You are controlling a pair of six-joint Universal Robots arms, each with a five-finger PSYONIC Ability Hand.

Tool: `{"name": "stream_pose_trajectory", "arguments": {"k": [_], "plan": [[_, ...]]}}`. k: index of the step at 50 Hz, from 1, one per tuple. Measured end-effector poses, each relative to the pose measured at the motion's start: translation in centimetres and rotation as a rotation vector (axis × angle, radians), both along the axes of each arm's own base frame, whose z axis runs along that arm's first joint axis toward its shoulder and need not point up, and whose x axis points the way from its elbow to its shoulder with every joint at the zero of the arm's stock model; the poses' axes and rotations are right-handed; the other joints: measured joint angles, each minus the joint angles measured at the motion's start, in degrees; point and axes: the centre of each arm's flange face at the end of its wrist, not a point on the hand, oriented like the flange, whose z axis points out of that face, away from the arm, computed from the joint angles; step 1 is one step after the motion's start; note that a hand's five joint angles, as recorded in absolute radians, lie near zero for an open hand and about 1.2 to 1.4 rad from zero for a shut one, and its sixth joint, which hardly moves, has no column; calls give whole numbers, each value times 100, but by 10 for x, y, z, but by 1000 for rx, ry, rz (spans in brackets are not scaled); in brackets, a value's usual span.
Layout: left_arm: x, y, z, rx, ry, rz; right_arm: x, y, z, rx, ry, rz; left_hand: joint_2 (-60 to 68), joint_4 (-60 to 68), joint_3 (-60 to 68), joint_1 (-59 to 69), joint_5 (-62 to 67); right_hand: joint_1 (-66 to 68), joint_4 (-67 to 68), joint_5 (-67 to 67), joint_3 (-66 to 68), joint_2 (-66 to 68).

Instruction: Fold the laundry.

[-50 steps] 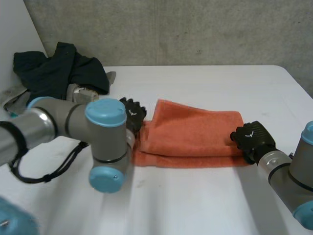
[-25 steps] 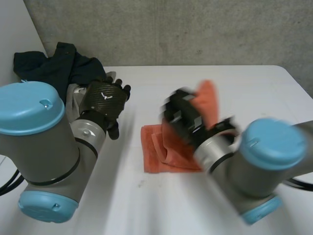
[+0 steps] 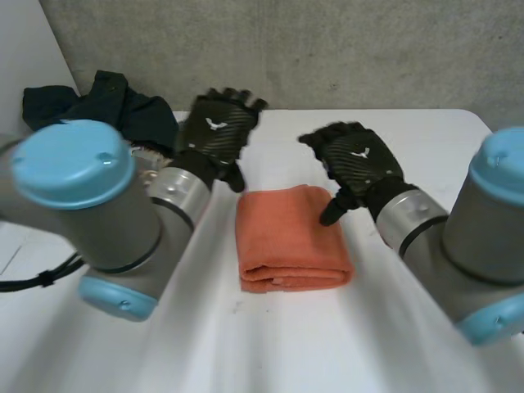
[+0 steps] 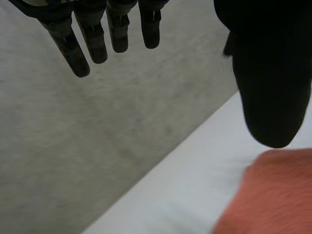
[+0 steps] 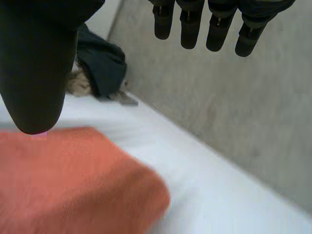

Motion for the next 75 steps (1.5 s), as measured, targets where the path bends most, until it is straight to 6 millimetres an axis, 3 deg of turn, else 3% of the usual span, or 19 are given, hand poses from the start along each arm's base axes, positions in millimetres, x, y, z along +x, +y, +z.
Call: {"name": "stream_pose_trajectory", "arguments": {"k": [4,9,14,18,23,30,33,38,42,50,60,65,67,70,75], "plan": [[-18,-1,-30,144,-38,-50,-5,-21,-20,165,41,-44,0,-6,0,0,0,0,0,0,0,0],[-25,-2,-75,341,-164,-45,-3,-41,-55,320,114,-58,0,-6,0,0,0,0,0,0,0,0],[-20,-4,-102,445,-260,6,-1,-49,-83,408,170,-59,0,-6,0,0,0,0,0,0,0,0],[-14,-7,-108,461,-293,50,-3,-53,-93,419,206,-74,0,-6,0,0,0,-5,0,0,0,0],[-8,-12,-97,438,-286,88,-10,-57,-86,354,260,-111,0,-6,0,0,0,-42,0,-1,0,0],[1,-13,-45,349,-204,90,-20,-50,-46,149,298,-158,0,-19,0,0,-21,-42,0,-6,0,0],[5,-11,-14,293,-142,44,-26,-38,-31,71,286,-178,0,-19,0,0,-21,-42,0,-6,0,0],[11,-8,20,233,-62,-95,-35,-21,-37,81,251,-196,0,-19,0,0,-22,-42,0,-6,0,0],[13,0,38,227,-15,-272,-41,-5,-55,190,187,-206,0,-19,0,0,-22,-42,0,-6,0,0],[11,20,45,298,35,-507,-38,10,-87,373,46,-163,0,-19,0,0,-22,-42,0,-6,0,0],[12,29,41,329,36,-535,-23,-2,-114,401,-13,-122,0,-19,0,0,-22,-39,12,-5,12,2],[13,31,39,334,33,-529,-19,-14,-120,369,-7,-140,0,-19,0,0,-21,2841,4178,3747,3965,3760],[13,31,38,336,33,-527,-19,-18,-120,348,-5,-158,0,-19,0,0,-21,3105,5202,4669,4629,4232],[14,30,37,337,33,-524,-20,-30,-113,279,-17,-208,0,-19,0,0,-21,3104,5636,5154,5403,4751],[14,29,38,334,35,-522,-26,-56,-86,157,-67,-271,0,-19,0,0,-21,3104,5671,5248,5497,4818]]}}
